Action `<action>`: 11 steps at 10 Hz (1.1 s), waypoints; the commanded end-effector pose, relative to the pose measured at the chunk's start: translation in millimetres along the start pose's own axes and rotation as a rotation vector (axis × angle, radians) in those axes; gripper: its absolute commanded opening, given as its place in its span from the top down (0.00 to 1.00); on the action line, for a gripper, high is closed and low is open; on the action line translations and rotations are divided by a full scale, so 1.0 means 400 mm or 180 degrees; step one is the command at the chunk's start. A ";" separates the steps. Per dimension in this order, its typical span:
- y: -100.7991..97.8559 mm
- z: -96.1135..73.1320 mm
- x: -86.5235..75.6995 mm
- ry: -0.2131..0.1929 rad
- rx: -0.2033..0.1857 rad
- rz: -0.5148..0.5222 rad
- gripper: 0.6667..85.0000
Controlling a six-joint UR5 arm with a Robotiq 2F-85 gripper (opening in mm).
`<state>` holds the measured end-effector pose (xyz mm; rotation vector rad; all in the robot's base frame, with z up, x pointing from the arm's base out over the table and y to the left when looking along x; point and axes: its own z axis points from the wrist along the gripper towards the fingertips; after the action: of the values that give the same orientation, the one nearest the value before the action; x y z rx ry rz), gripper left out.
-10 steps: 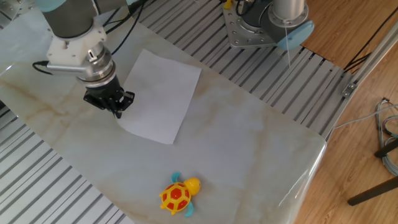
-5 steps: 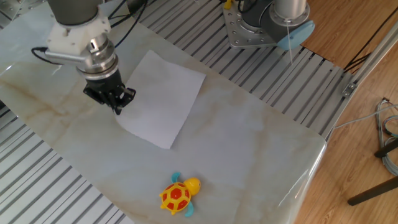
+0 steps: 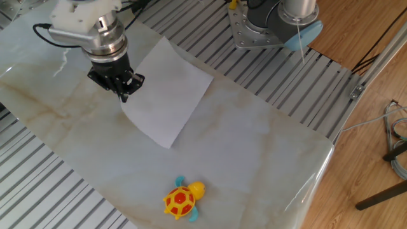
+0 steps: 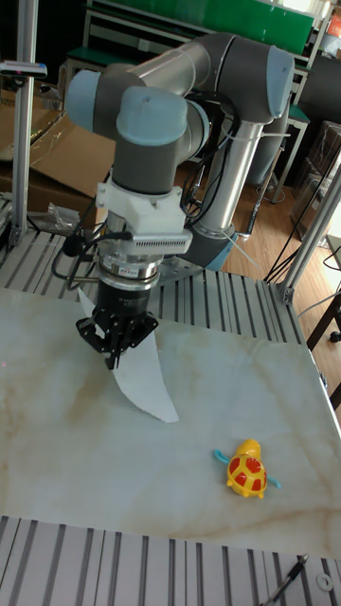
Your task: Flip over and spread out the paper that is laid flat on the table
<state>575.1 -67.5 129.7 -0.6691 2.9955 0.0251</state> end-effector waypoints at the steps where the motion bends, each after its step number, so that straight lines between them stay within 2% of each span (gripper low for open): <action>1: -0.025 -0.014 0.001 0.0000 0.0100 -0.0010 1.00; 2: -0.034 -0.042 0.031 0.0091 0.0063 -0.0047 1.00; 4: -0.021 -0.135 0.083 0.0215 -0.0009 -0.0102 1.00; 5: 0.001 -0.190 0.094 0.0278 -0.0022 -0.0062 1.00; 6: 0.025 -0.213 0.078 0.0226 -0.0026 0.0021 1.00; 7: 0.026 -0.212 0.058 0.0126 -0.0034 0.0021 1.00; 9: 0.027 -0.212 0.043 0.0054 -0.0038 0.0027 1.00; 10: 0.013 -0.203 0.035 0.0097 -0.0004 -0.0029 1.00; 11: 0.021 -0.222 0.033 0.0160 0.0035 -0.0065 1.00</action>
<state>550.4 -74.0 206.3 -0.6919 3.0349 -0.0010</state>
